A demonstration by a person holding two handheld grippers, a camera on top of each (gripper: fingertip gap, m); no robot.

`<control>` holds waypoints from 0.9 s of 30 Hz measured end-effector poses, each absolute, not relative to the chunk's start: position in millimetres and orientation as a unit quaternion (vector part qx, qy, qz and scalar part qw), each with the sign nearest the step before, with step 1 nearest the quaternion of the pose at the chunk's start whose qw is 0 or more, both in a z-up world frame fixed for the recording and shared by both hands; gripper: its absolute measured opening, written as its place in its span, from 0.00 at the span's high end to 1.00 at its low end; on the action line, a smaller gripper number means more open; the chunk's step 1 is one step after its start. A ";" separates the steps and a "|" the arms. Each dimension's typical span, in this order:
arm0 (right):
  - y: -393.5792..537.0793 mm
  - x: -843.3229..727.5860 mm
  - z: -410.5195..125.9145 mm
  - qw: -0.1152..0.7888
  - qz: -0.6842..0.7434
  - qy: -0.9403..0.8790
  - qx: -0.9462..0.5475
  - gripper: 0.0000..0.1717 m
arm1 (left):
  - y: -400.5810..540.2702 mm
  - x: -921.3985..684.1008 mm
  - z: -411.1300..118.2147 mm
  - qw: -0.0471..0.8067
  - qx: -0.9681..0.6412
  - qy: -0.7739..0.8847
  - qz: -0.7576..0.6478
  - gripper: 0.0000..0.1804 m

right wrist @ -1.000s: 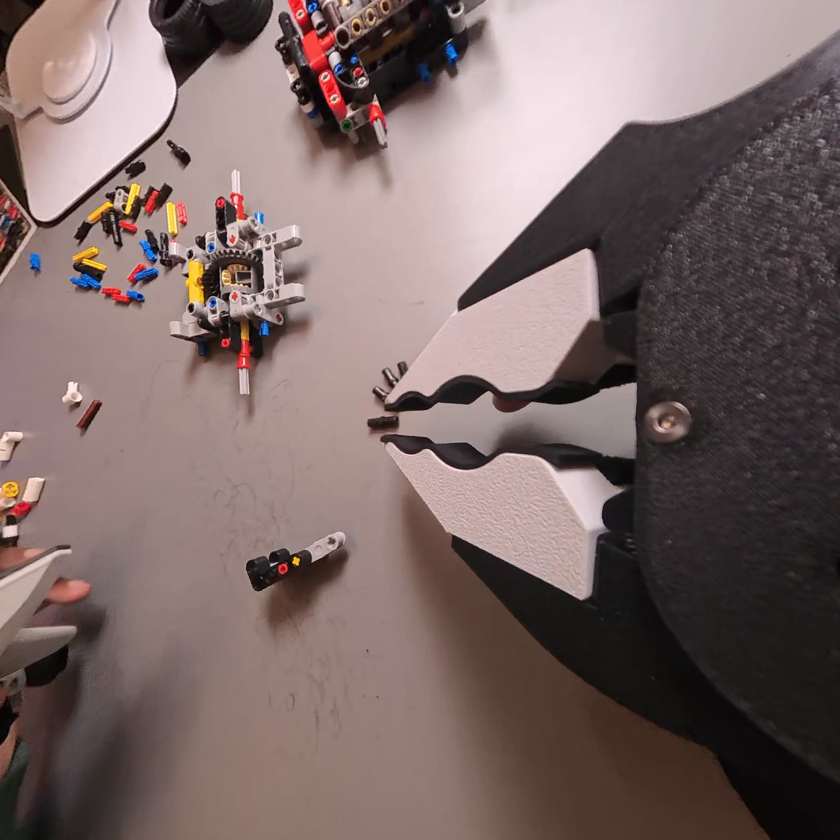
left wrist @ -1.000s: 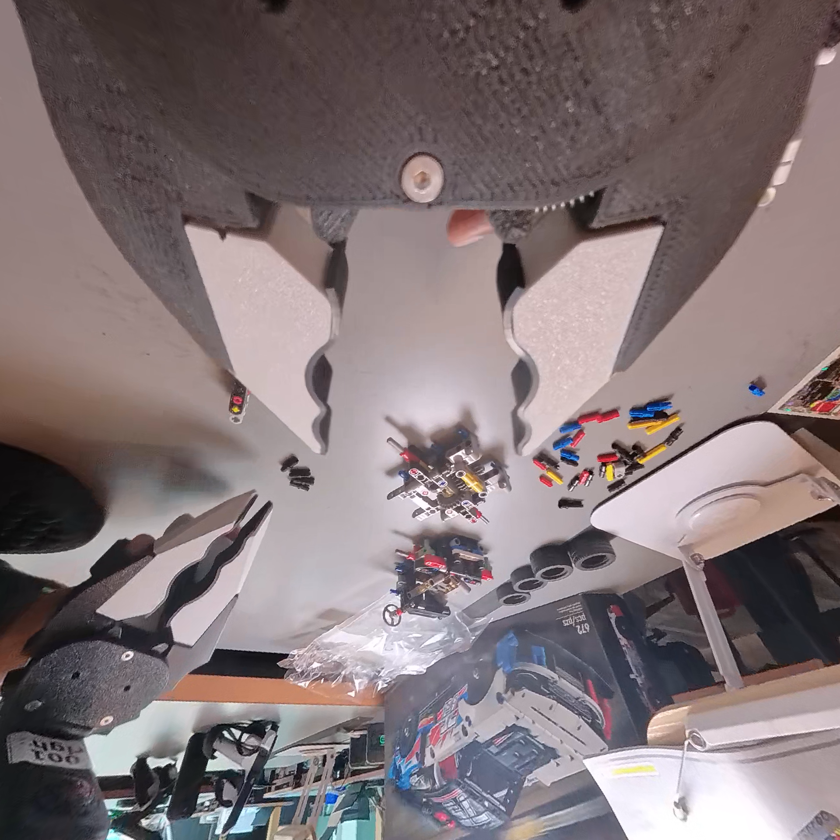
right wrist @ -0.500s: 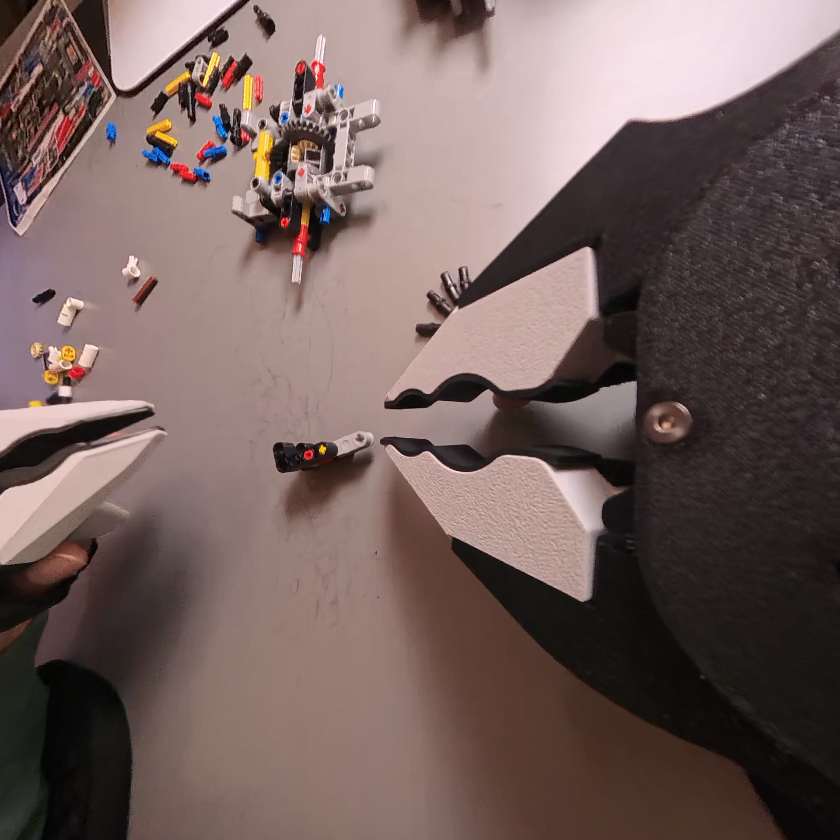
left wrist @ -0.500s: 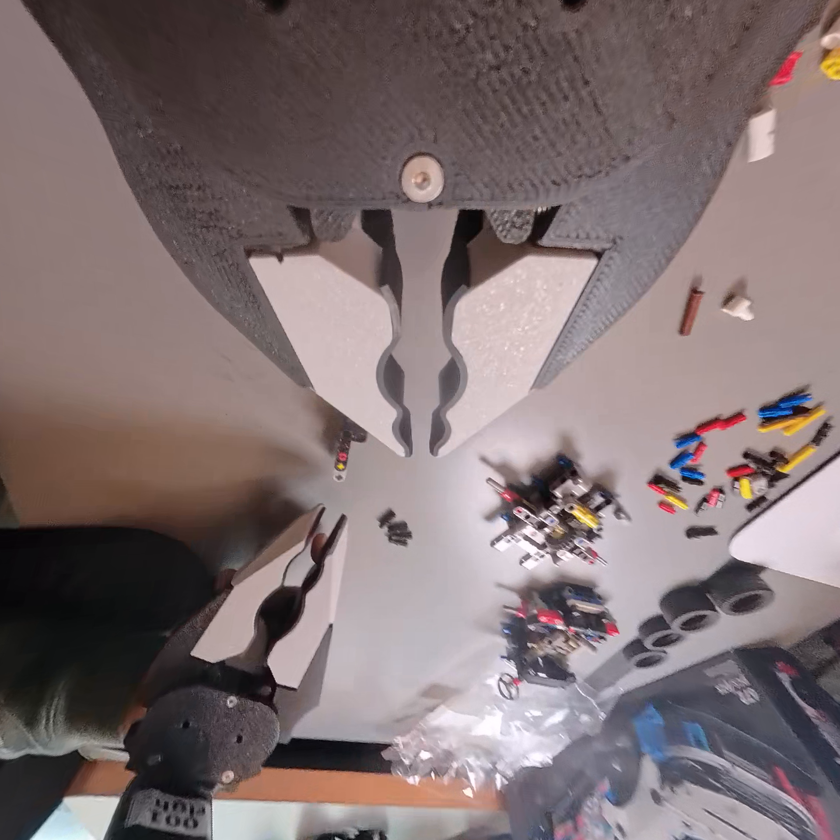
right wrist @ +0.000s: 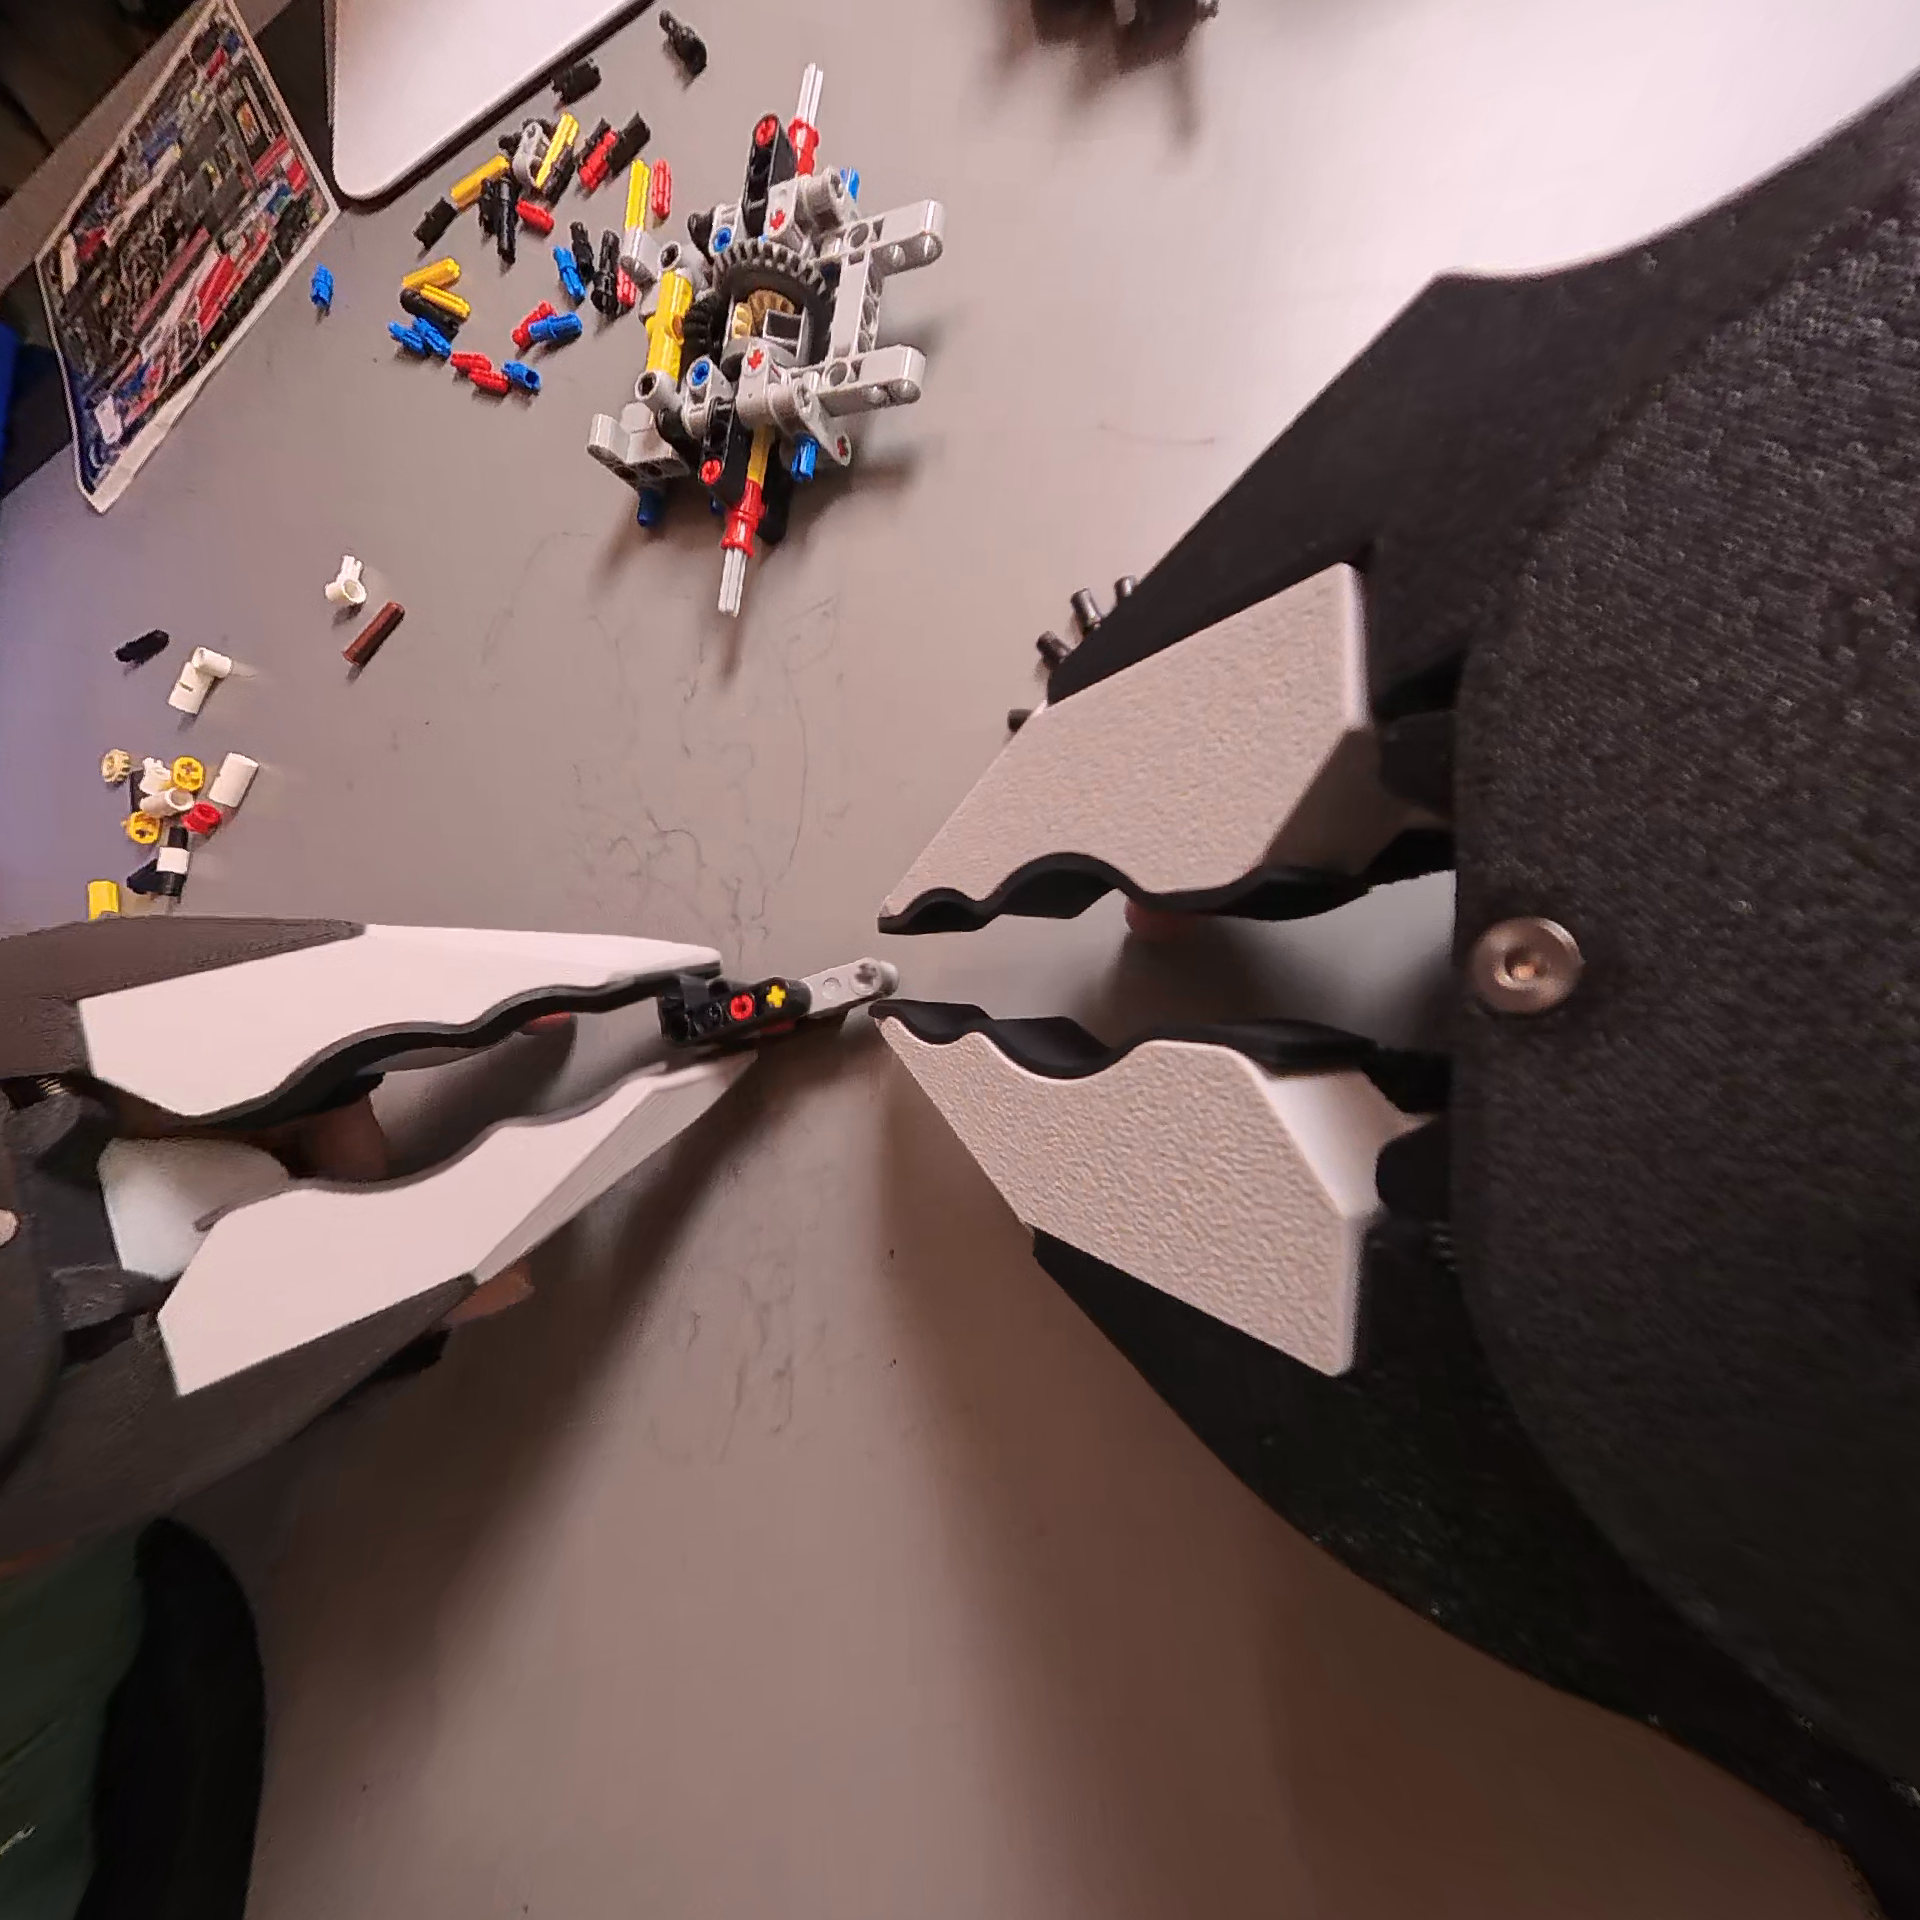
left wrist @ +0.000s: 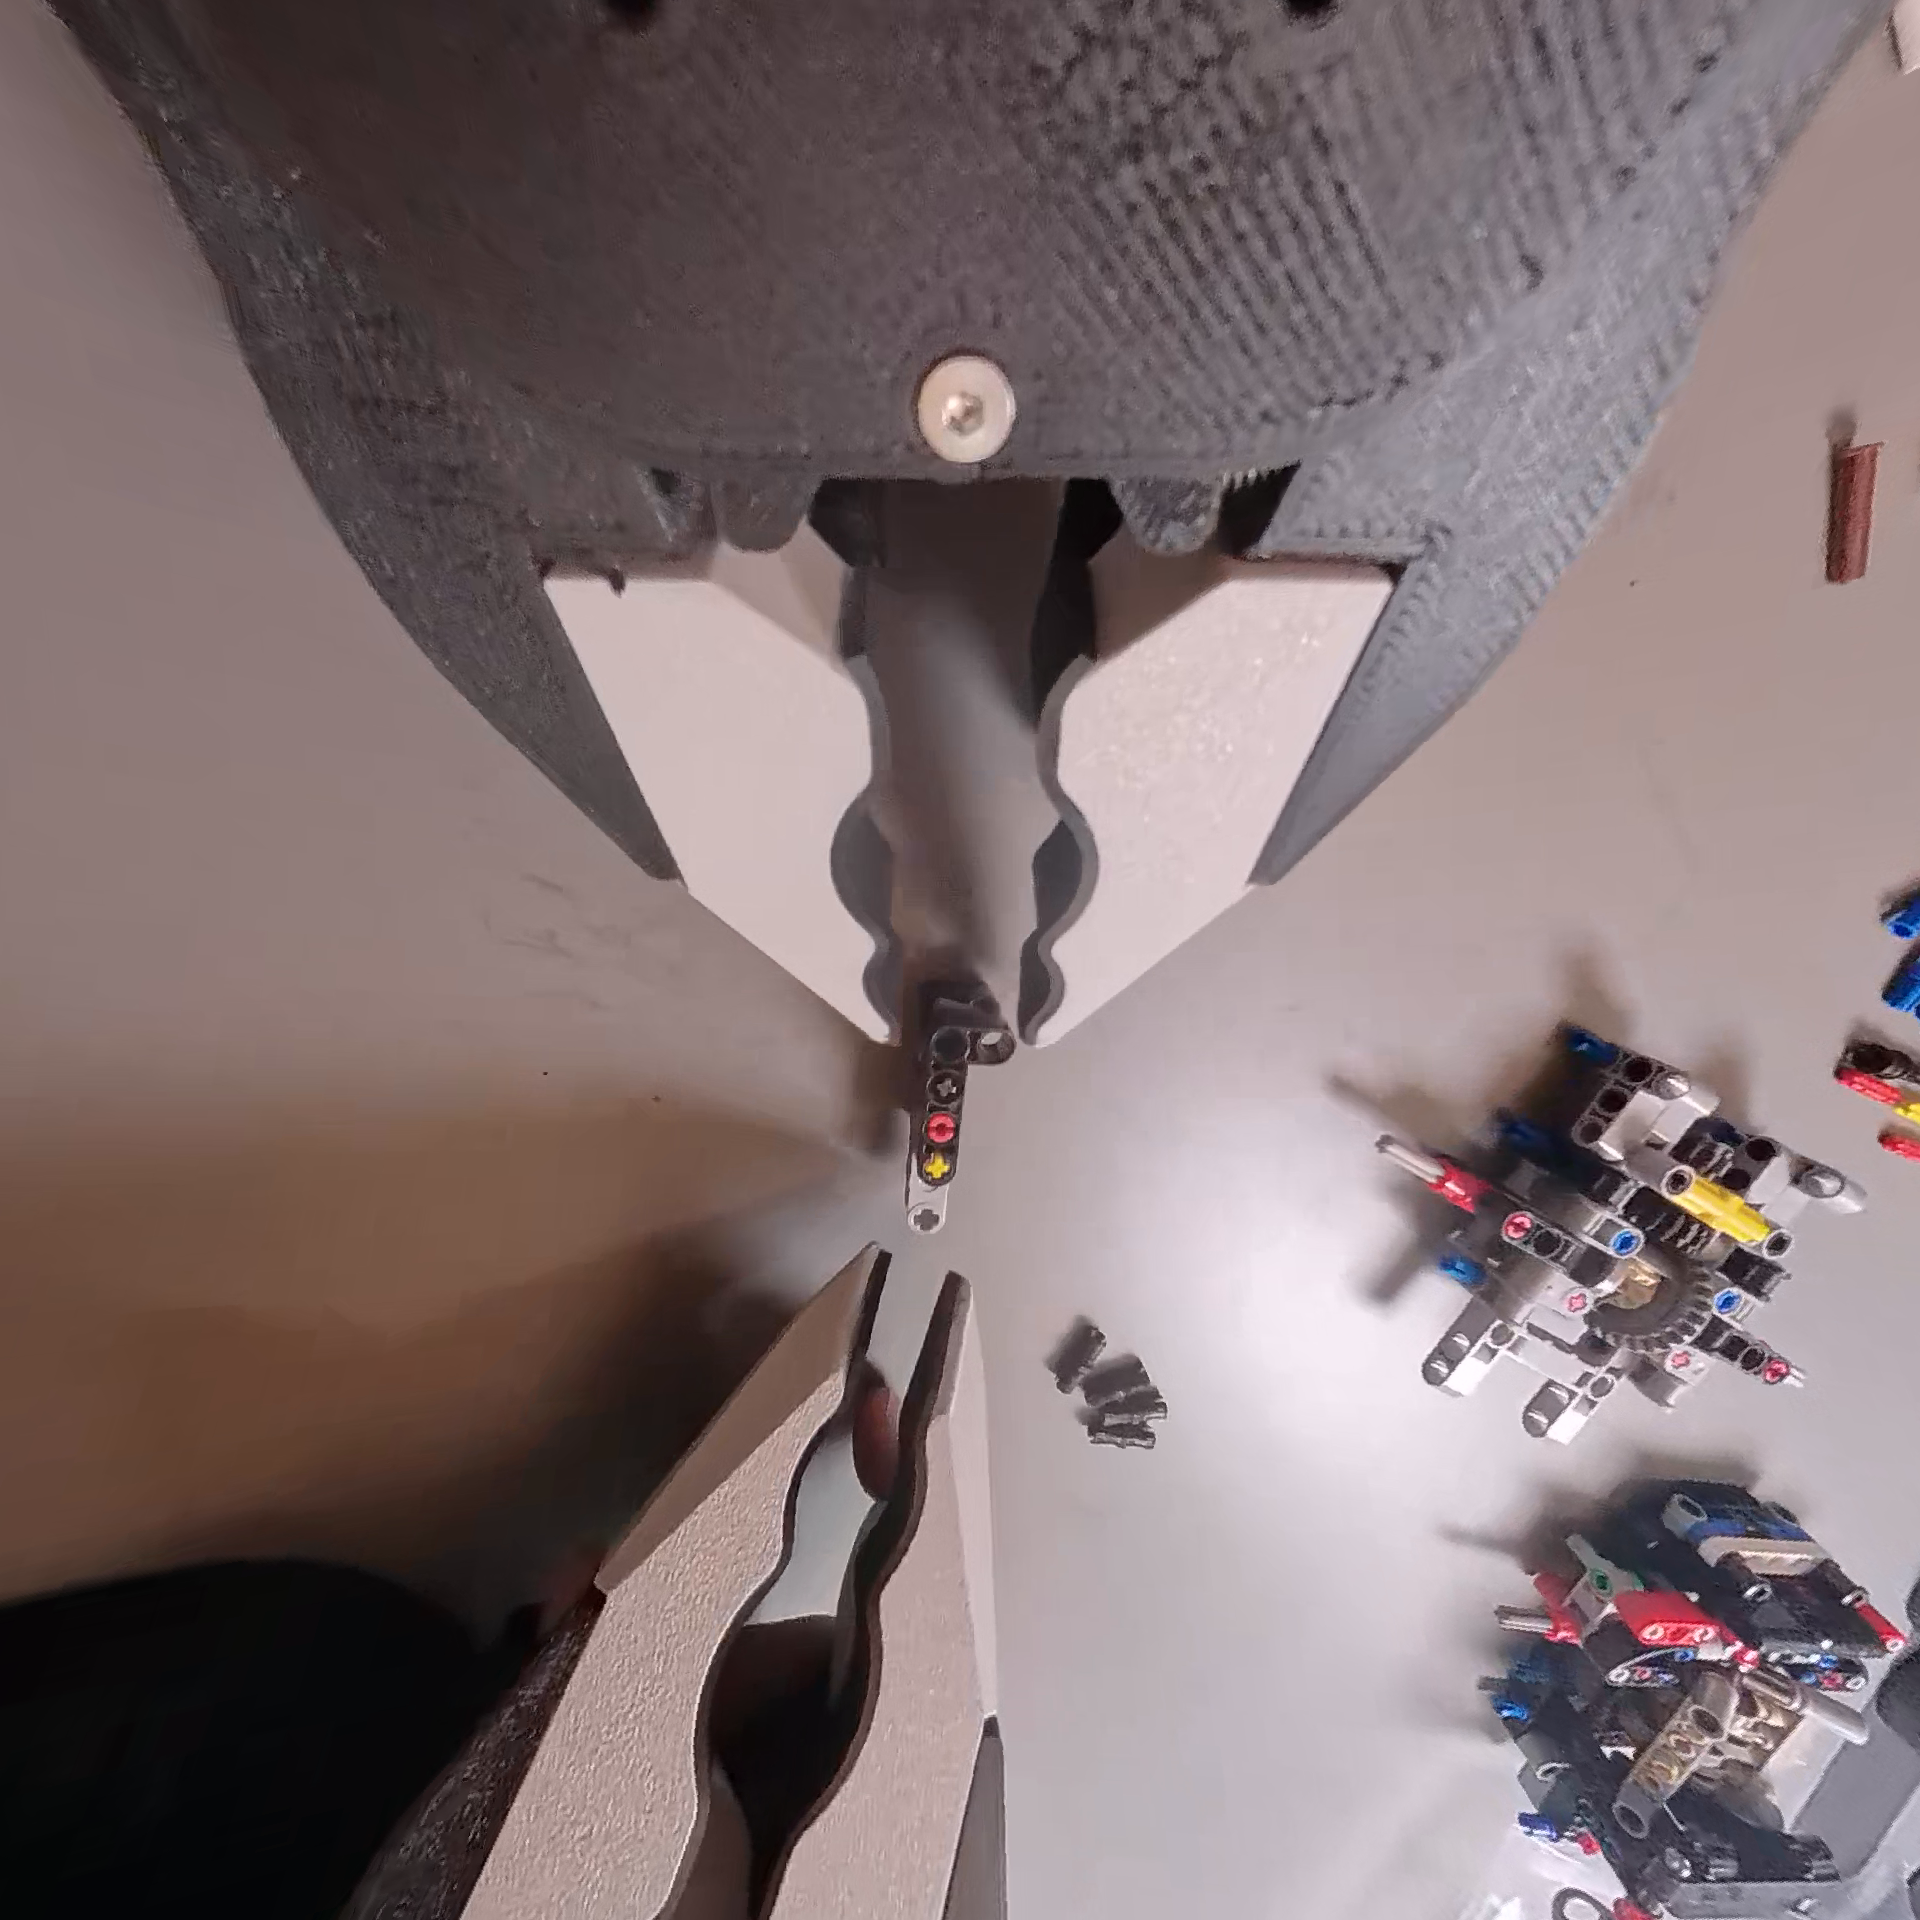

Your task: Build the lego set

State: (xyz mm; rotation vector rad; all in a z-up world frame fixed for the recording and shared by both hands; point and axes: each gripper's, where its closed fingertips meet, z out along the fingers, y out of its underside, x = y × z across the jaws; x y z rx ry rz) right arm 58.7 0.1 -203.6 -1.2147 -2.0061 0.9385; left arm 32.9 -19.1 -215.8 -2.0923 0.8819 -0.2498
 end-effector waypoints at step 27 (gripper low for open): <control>-28.8 59.2 -125.4 0.181 0.642 -0.597 -0.446 0.96 | -34.8 47.0 -127.8 0.528 -0.729 0.211 -0.382 0.85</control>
